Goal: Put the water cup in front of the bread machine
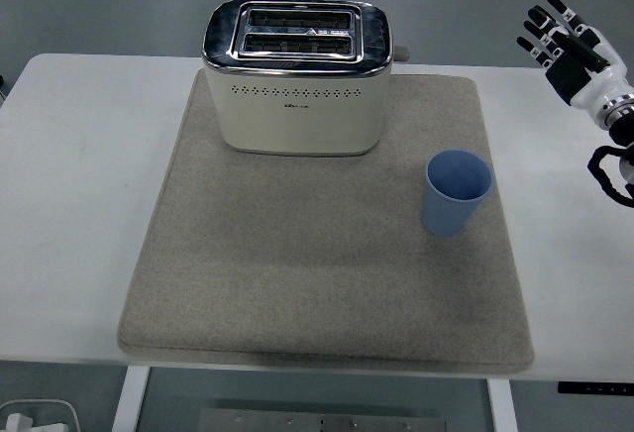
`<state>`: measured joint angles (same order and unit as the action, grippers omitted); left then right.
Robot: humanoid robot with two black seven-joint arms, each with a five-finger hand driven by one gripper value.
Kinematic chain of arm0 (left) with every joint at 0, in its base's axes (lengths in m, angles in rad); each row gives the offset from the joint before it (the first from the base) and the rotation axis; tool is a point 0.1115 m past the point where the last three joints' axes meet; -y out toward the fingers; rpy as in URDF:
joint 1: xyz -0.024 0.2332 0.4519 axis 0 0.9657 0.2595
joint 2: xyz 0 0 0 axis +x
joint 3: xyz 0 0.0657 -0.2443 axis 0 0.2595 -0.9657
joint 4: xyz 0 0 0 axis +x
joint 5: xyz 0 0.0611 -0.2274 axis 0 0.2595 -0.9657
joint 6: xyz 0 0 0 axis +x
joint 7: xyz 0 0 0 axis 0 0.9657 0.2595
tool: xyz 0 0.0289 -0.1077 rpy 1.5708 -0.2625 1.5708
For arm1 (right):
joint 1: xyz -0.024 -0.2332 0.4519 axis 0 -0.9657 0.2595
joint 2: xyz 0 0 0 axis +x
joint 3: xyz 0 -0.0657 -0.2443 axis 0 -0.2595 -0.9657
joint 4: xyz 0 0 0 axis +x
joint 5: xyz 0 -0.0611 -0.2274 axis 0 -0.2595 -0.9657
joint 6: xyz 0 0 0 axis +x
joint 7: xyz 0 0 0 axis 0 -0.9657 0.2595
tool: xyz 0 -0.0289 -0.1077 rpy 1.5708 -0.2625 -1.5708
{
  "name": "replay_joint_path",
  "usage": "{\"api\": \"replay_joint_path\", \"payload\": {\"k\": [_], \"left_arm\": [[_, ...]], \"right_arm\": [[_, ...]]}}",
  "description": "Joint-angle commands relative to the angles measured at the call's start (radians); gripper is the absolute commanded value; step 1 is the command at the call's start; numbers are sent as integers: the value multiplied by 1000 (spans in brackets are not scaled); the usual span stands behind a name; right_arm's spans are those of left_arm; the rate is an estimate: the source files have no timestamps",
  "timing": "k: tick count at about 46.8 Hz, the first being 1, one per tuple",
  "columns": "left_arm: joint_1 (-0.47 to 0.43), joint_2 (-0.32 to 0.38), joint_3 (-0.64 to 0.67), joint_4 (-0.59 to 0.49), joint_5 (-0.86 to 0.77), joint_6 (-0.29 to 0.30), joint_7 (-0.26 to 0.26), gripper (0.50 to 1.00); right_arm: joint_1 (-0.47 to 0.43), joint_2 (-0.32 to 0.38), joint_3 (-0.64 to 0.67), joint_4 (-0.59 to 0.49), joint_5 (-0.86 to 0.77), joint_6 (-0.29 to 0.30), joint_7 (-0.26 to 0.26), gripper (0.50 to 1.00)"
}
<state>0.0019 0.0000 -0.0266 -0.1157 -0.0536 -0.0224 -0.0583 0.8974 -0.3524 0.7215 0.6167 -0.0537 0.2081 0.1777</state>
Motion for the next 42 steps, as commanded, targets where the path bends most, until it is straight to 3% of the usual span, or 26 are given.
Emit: {"api": "replay_joint_path", "payload": {"k": [1,11,28,42], "left_arm": [[0,0,-1,-5,0,-1,0,1000],[0,0,-1,-1,0,1,0,1000],[0,0,-1,-1,0,1,0,1000],[0,0,-1,-1,0,1,0,1000]], "right_arm": [[-2,0,-4,0,-2,4,0,940],[-23,-5,-7,-2,-5,74,0,940],[-83,-76,-7,0,-48,209,2,940],[-137,-145,-7,0,-63,376,3,940]]}}
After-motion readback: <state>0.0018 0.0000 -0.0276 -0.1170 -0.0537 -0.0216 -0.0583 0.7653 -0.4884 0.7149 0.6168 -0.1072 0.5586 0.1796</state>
